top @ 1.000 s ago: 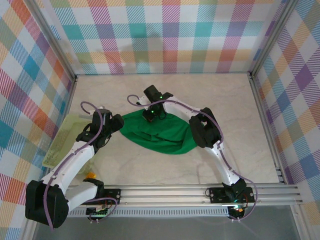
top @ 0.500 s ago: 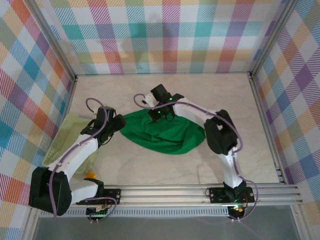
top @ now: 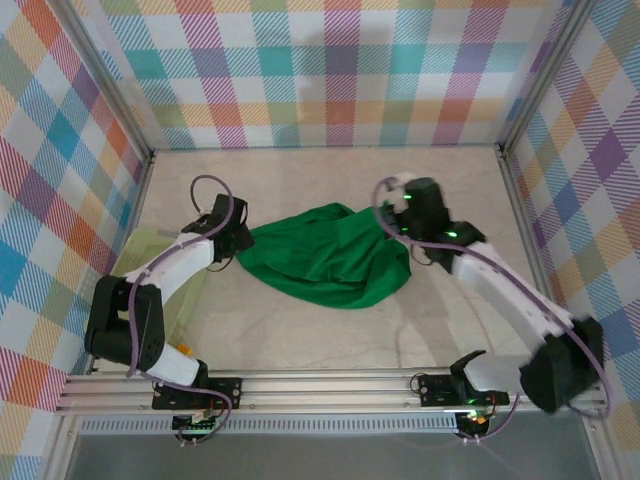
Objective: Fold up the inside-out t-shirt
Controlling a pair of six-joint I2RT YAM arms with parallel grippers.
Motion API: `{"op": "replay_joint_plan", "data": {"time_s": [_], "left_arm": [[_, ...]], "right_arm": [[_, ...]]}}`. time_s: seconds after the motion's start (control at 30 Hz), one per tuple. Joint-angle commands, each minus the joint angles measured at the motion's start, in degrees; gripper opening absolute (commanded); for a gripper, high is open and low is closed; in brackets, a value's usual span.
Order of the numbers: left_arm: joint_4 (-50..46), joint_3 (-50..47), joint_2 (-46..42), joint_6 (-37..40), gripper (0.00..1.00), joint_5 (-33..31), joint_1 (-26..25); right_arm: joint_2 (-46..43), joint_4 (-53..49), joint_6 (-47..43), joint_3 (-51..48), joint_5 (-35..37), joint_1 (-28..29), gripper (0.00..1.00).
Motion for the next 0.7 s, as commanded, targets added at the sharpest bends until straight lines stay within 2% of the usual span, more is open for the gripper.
{"op": "replay_joint_plan", "data": {"time_s": [0.0,0.1,0.2,0.27,0.4,0.53,0.67], "left_arm": [[-2.6,3.2,3.9,0.2,0.66,-0.6,0.3],[-2.7,5.7,7.6,0.8,0.63,0.1,-1.3],[-3.8,8.4,10.9,1.1,0.62,-0.4,-3.0],[-3.9,9.6,12.7,1.5,0.60,0.5,-3.5],[-3.9,10.2,13.1,1.9,0.56,4.1,-5.3],[-7.2,9.5,10.5,1.1,0.56,1.2,-8.3],[-10.0,9.2,12.3,0.3,0.53,0.7,-8.7]], "right_arm": [[-8.2,-4.8,8.4,-2.0,6.2,-5.9,0.00],[-13.8,-9.0,15.0,-3.5,10.6,-11.7,0.00],[-17.5,-9.9,19.8,-5.9,8.3,-17.6,0.00],[-17.9,-9.2,20.5,-7.0,6.2,-19.5,0.00],[-15.2,-7.9,20.5,-7.1,2.0,-20.0,0.00],[-13.3,-7.0,20.7,-7.1,0.4,-20.0,0.00],[-12.4,-6.4,20.8,-7.1,0.9,-20.0,0.00]]}}
